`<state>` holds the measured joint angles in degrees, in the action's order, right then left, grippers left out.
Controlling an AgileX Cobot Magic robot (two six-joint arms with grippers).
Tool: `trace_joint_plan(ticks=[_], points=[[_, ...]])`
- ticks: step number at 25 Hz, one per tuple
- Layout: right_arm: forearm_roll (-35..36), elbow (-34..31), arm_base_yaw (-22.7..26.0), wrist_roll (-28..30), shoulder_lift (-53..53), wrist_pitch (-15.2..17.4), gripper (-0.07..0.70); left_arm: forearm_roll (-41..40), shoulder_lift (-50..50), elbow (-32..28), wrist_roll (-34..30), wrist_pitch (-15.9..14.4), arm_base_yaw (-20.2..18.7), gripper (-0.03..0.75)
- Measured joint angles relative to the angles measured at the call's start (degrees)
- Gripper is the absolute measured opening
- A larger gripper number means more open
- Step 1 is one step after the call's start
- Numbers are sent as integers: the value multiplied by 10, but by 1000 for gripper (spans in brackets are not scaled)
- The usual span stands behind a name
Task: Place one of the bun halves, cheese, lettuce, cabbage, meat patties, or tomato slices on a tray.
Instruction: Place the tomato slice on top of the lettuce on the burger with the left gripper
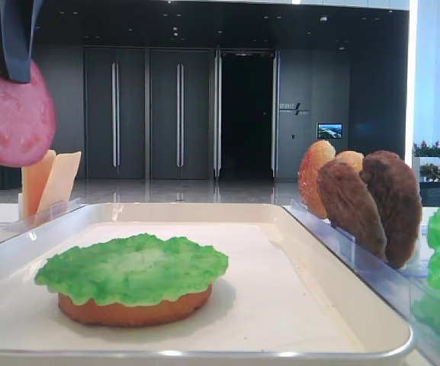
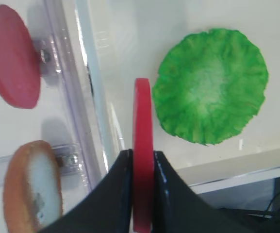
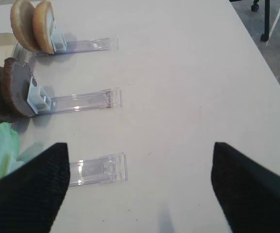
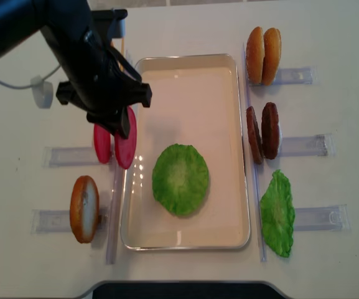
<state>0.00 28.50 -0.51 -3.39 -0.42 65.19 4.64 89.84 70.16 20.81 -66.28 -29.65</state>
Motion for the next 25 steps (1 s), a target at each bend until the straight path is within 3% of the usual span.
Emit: trace_joint_plan(ticks=[9,12,16,20,25], points=[[0,0,0,0,0,0,593,205,-98,-214,-161,206,0,63],[0,0,0,0,0,0,593,275,-107,-264,-229,253,0,63],[0,0,0,0,0,0,593,385,-107,-306,-372,305,0,63],[0,0,0,0,0,0,593,520,-105,-332,-524,334,0,63],[0,0,0,0,0,0,593,628,-70,-337,-620,353,0,63]])
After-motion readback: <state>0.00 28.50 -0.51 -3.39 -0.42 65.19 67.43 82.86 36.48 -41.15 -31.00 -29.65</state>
